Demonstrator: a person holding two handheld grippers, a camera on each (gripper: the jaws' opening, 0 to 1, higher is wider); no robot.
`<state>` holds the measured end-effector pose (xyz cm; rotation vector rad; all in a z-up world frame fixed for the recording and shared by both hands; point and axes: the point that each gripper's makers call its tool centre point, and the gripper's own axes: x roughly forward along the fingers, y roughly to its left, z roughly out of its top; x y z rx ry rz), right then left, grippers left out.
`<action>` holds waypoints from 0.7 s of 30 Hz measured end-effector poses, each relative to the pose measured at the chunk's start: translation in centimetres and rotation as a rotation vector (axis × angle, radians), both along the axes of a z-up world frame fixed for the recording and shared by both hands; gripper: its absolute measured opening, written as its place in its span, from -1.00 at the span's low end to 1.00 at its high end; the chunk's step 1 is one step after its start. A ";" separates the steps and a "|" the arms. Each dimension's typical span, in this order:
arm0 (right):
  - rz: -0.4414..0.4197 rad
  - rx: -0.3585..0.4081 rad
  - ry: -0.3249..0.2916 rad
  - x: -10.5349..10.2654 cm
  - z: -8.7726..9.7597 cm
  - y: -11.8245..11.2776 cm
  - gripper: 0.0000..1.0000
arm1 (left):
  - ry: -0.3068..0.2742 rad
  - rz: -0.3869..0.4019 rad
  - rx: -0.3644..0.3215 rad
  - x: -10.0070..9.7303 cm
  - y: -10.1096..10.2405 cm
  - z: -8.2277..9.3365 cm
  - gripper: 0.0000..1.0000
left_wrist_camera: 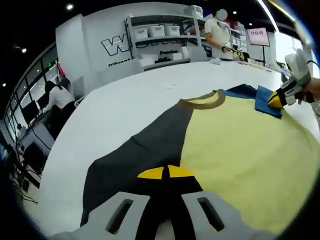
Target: Fold the garment on the visible template until the final outline fits inside the template.
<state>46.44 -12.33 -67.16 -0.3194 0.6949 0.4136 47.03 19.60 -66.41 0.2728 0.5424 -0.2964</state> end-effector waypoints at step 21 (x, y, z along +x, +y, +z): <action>0.143 0.021 0.010 -4.2 1.9 2.0 -0.60 | -0.121 0.014 -0.153 -3.5 -1.0 7.0 -0.99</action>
